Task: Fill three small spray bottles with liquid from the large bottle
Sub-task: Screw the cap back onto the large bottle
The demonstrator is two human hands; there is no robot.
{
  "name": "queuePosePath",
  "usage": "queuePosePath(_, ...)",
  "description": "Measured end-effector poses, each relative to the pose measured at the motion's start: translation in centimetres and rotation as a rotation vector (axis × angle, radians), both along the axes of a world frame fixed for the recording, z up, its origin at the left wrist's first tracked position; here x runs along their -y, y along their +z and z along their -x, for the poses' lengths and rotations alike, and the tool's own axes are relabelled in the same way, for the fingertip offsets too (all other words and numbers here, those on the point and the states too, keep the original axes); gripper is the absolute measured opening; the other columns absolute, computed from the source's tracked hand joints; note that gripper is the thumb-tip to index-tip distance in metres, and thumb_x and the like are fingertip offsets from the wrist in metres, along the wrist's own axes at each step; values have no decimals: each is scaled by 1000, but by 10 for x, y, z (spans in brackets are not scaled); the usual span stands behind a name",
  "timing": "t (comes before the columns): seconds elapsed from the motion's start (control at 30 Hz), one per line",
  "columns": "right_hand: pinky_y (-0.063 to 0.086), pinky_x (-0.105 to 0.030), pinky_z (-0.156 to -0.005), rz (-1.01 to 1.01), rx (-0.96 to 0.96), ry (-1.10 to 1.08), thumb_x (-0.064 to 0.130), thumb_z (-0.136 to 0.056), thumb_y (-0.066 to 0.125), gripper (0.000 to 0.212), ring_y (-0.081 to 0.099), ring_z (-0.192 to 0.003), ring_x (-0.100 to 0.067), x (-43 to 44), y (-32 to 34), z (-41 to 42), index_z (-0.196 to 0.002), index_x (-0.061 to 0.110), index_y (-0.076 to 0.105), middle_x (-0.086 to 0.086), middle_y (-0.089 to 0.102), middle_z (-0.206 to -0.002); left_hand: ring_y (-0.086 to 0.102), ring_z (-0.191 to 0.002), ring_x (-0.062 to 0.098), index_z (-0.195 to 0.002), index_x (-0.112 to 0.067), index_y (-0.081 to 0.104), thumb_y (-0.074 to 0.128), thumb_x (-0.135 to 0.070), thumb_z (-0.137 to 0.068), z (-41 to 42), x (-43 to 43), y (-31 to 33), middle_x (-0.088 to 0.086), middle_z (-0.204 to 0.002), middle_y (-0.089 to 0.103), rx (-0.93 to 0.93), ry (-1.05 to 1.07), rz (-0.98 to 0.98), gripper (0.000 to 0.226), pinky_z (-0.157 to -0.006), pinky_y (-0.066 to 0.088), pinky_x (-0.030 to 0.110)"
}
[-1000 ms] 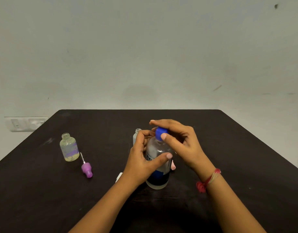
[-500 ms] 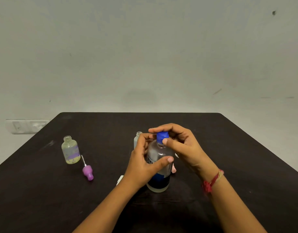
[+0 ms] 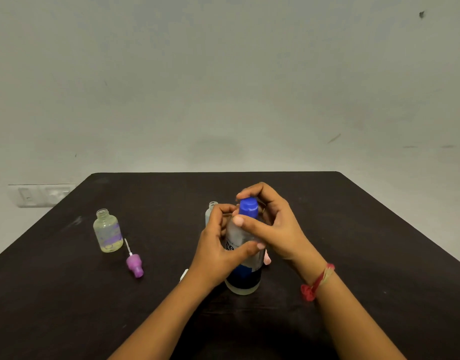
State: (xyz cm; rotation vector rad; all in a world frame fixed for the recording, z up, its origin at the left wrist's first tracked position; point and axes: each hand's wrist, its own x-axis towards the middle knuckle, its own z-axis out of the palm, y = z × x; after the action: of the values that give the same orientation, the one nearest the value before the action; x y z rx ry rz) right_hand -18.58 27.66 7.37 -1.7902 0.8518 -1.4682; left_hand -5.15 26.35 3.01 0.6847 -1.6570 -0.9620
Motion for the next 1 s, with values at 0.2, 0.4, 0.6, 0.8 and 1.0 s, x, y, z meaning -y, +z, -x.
queuePosePath(0.2, 46, -42, -100, -158, 283, 353, 23, -76, 56, 61, 49, -127, -32, -2, 4, 16, -136, 17, 47, -7, 48, -143, 64, -103, 11, -115, -20, 46, 78, -48, -60, -1, -2, 0, -17, -108, 62, 38, 5, -26, 69, -86, 54, 33)
queuePosePath(0.4, 49, -33, -94, -165, 145, 304, -7, -86, 42, 42, 56, -122, -29, -1, 2, 22, -119, 7, 63, -10, 61, -128, 63, -107, 17, -117, -21, 46, 79, -56, -60, -1, -1, 0, -12, -110, 62, 27, -8, -39, 75, -90, 54, 43)
queuePosePath(0.6, 53, -24, -79, -142, 154, 180, 2, -64, 75, 33, 67, -100, -17, -2, 6, 24, -84, 29, 73, 1, 72, -101, 65, -102, 19, -113, -20, 48, 81, -48, -60, 0, 0, -1, -10, -107, 62, 27, -5, -33, 68, -85, 56, 43)
queuePosePath(0.8, 50, -20, -75, -30, 58, 90, 9, -63, 80, 33, 62, -88, -7, 0, 2, 12, -85, 23, 60, 12, 62, -92, 64, -101, 20, -111, -21, 47, 80, -45, -62, 0, 2, -3, -11, -104, 61, 24, 10, -29, 64, -84, 56, 42)
queuePosePath(1.0, 49, -41, -96, -192, 318, 368, 39, -72, 74, 65, 50, -126, -33, 1, 3, 22, -129, 20, 51, -8, 47, -143, 64, -101, 17, -112, -17, 47, 79, -44, -61, 0, 0, -2, -15, -104, 61, 15, 13, -15, 66, -86, 55, 37)
